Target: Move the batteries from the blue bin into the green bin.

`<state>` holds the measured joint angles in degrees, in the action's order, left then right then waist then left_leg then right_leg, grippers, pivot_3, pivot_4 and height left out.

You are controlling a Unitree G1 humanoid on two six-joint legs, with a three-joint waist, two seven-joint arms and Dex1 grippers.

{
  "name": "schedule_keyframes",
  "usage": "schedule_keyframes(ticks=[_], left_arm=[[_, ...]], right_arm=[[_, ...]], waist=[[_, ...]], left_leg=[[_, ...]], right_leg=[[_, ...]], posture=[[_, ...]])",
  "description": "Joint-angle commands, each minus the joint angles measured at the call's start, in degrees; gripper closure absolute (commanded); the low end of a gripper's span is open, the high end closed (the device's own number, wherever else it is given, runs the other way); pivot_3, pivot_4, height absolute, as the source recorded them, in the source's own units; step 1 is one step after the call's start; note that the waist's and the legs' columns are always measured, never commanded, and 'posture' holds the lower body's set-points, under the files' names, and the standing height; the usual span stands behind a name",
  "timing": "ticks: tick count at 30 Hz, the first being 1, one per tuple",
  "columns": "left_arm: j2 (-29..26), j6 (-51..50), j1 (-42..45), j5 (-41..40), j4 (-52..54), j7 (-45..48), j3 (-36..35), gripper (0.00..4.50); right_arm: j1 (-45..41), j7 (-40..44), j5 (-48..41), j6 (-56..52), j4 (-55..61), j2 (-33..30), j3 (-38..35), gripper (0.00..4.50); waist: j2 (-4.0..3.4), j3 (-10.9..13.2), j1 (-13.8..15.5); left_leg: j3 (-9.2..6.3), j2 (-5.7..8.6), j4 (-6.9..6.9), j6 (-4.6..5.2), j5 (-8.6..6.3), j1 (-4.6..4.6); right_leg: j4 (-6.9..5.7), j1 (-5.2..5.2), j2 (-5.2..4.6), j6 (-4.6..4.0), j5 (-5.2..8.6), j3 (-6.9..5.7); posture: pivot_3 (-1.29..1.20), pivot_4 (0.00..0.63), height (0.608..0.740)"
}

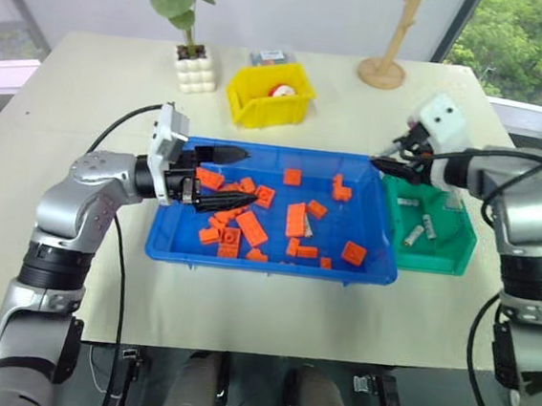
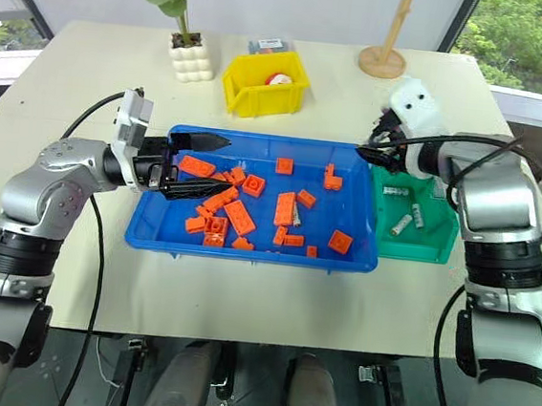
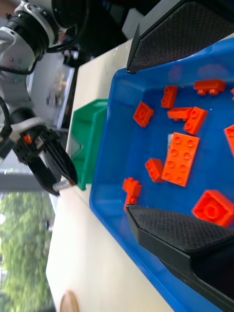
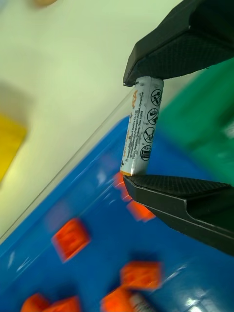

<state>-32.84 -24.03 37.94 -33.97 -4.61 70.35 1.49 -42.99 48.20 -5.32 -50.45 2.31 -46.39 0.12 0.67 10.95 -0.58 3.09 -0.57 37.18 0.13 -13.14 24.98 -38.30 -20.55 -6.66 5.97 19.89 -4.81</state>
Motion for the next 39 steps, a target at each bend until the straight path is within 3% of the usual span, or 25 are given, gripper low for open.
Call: schedule_keyframes(ticks=[1, 10, 12, 15, 22, 26, 29, 34, 39], left_arm=[[0.7, 3.2, 2.7, 2.0, -3.4, 3.1, 0.7, 0.00], [3.8, 6.4, 5.8, 4.9, -9.4, 5.6, 1.5, 0.00], [4.1, 6.7, 5.9, 5.2, -9.8, 5.8, 1.3, 0.00], [3.8, 7.0, 5.6, 5.5, -10.0, 6.0, 0.8, 0.00], [2.5, 5.9, 3.3, 5.2, -7.5, 5.1, -0.5, 0.00], [1.5, 5.4, 1.6, 5.0, -5.7, 3.6, -1.7, 0.00], [0.9, 4.7, 0.2, 4.6, -4.0, 2.2, -2.9, 0.00], [-0.5, 2.6, -2.9, 3.6, 1.0, -0.2, -4.8, 0.00], [-1.9, 0.4, -6.1, 2.4, 5.2, -2.8, -6.5, 0.00]], right_arm=[[3.7, -1.2, -1.5, -4.1, 7.6, -3.6, -5.3, 2.28], [12.5, -3.4, -5.1, -9.9, 14.8, -7.3, -11.4, 2.28], [13.5, -3.5, -5.9, -10.1, 15.1, -7.9, -11.7, 1.24], [14.9, -3.4, -6.1, -9.5, 14.8, -9.2, -11.5, 0.04], [11.1, -4.6, -5.3, -4.8, 11.2, -10.4, -9.1, 0.04], [1.1, -5.6, -13.6, -11.4, 10.0, -1.9, -11.8, 0.04], [0.1, -4.8, -19.2, -16.6, 12.1, 3.5, -11.2, 0.04], [4.0, -2.9, -21.3, -13.2, 13.6, 8.2, -3.1, 0.04], [7.0, 5.1, -15.9, 1.2, 10.7, 4.8, 8.5, 0.04]], waist=[[0.00, 0.0, 0.0], [0.00, 0.0, 0.1], [0.00, 0.0, 0.1], [0.00, 0.0, 0.1], [0.00, 0.0, 0.1], [-0.02, 0.0, -0.5], [0.01, 0.0, 0.0], [0.00, 0.0, 1.0], [0.00, 0.0, 1.1]], left_leg=[[0.01, -0.01, 0.00, 0.00, 0.00, 0.00], [0.00, 0.00, 0.04, 0.00, 0.00, 0.00], [-0.01, 0.00, 0.04, 0.01, 0.00, 0.00], [-0.01, 0.01, 0.04, 0.01, 0.00, 0.00], [-0.03, 0.00, 0.06, 0.01, 0.00, 0.00], [-0.01, -0.07, 0.05, -0.02, 0.02, -0.01], [-0.14, -0.14, 0.02, -0.05, 0.03, -0.01], [-0.18, 0.03, 0.08, 0.00, 0.01, 0.04], [-0.21, 0.04, 0.16, 0.02, 0.00, 0.07]], right_leg=[[0.02, 0.00, 0.00, 0.00, 0.00, 0.00], [0.05, 0.05, -0.01, 0.00, 0.00, 0.00], [0.05, 0.05, -0.01, 0.00, 0.00, 0.00], [0.04, 0.05, -0.01, 0.00, 0.00, 0.00], [0.05, 0.07, -0.01, 0.00, 0.00, 0.00], [0.05, 0.03, 0.04, 0.00, 0.00, 0.01], [0.05, 0.07, 0.17, 0.00, 0.00, -0.01], [0.09, 0.14, 0.05, 0.00, 0.00, 0.00], [0.08, 0.11, 0.04, 0.00, 0.00, 0.01]], posture=[[0.00, 0.150, 0.739], [0.00, 0.150, 0.739], [0.00, 0.150, 0.739], [0.00, 0.150, 0.739], [0.00, 0.150, 0.739], [0.00, 0.150, 0.739], [0.00, 0.150, 0.739], [0.00, 0.150, 0.739], [0.00, 0.150, 0.739]])
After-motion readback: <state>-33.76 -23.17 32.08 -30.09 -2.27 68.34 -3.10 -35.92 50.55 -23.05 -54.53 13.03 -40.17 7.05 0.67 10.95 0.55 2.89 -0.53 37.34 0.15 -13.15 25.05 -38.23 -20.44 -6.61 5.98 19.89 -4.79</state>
